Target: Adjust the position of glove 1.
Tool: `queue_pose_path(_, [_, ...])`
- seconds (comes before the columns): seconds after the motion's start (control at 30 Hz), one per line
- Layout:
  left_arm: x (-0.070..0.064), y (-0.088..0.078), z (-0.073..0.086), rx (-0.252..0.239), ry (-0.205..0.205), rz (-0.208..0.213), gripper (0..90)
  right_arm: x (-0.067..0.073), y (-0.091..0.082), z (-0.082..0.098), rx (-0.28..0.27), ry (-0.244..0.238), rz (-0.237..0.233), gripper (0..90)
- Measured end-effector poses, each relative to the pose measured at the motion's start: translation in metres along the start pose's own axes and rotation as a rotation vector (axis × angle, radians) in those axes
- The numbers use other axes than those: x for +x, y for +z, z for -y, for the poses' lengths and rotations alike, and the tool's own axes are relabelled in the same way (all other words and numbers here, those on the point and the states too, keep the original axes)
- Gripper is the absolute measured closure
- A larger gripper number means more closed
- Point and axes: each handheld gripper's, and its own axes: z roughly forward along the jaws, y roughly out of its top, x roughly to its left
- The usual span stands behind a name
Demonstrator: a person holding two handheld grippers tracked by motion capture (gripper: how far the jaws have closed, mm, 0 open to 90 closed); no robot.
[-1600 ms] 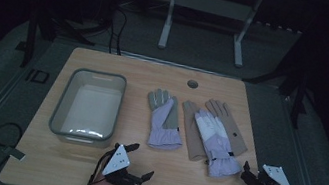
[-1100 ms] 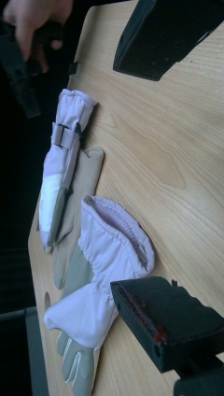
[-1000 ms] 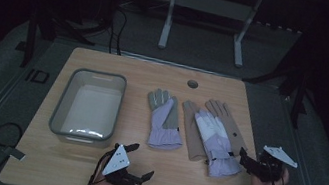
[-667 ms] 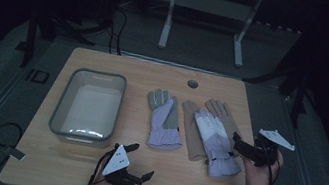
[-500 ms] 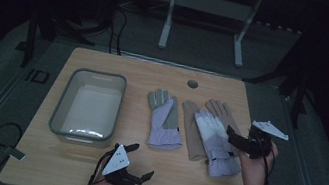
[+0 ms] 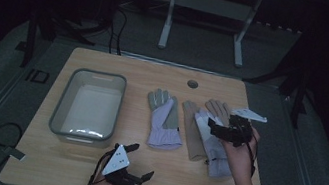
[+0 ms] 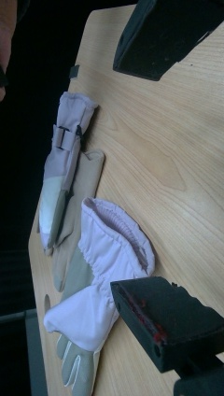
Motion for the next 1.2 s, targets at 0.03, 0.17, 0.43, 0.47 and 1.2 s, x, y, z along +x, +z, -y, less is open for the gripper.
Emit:
queue_pose_path(0.03, [0.0,0.0,0.0,0.0,0.0,0.001,0.0,0.006,0.004,-0.003,0.005,-0.006,-0.015,16.1])
queue_pose_path(0.17, [0.0,0.0,0.0,-0.001,-0.001,0.002,0.0,0.018,0.014,-0.009,0.017,-0.019,-0.052,16.1])
queue_pose_path(0.43, [0.0,-0.001,0.0,-0.01,0.0,0.0,0.0,0.041,0.036,-0.015,0.042,-0.058,-0.102,17.1])
queue_pose_path(0.47, [0.0,-0.001,0.0,-0.01,0.0,0.0,0.0,0.041,0.036,-0.015,0.042,-0.058,-0.102,17.1])
queue_pose_path(1.2, [0.0,-0.001,0.001,-0.015,-0.009,0.012,0.0,0.096,0.124,0.001,0.236,-0.157,-0.143,40.6])
